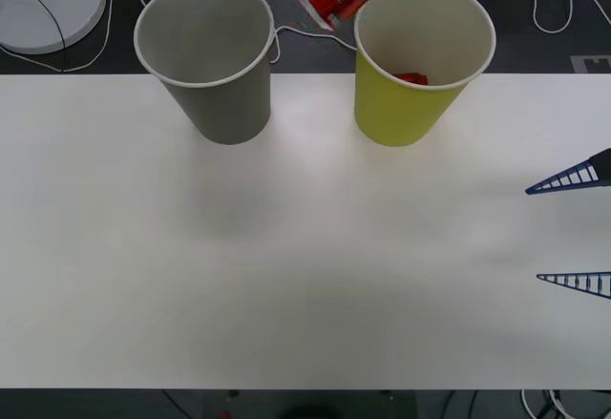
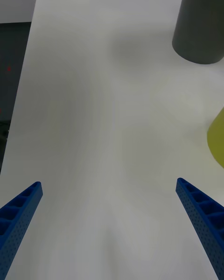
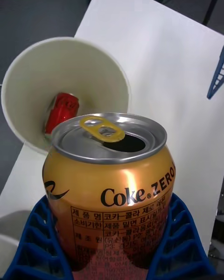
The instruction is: Put the can into the green bin and the plastic bottle into the gray bin
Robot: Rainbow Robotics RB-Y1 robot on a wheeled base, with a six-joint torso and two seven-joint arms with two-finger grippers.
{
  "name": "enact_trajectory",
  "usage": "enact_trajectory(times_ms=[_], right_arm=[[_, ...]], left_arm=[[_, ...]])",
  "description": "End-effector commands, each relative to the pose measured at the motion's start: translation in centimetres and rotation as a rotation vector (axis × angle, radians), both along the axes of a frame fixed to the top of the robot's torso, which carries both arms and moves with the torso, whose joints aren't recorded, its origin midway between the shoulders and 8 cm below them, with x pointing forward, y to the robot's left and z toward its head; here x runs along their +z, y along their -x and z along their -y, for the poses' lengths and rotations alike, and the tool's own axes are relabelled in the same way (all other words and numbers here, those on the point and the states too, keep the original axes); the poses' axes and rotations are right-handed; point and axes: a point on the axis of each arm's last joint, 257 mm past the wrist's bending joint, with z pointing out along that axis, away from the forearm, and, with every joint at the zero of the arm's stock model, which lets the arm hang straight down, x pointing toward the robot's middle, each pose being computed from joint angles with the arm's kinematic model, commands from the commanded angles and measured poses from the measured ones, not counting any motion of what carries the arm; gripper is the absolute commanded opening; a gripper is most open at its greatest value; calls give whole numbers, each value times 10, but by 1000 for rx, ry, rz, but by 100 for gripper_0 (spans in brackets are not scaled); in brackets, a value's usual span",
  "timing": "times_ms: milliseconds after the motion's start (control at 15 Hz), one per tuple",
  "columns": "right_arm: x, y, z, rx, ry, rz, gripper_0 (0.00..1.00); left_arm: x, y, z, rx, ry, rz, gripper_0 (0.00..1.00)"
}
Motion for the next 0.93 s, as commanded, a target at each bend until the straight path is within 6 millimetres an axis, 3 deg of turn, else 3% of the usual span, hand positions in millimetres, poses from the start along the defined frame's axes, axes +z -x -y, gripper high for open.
enact_trajectory(times_ms=[67, 600, 933], right_arm=[[0, 0, 0, 0, 0, 0, 100], [0, 0, 0, 0, 0, 0, 100], [0, 0, 0, 0, 0, 0, 100]], left_arm=[[4, -14, 31, 28, 13, 21, 0], [-13, -66, 96, 162, 117, 76, 0], [-36, -87, 112, 213, 132, 101, 0]])
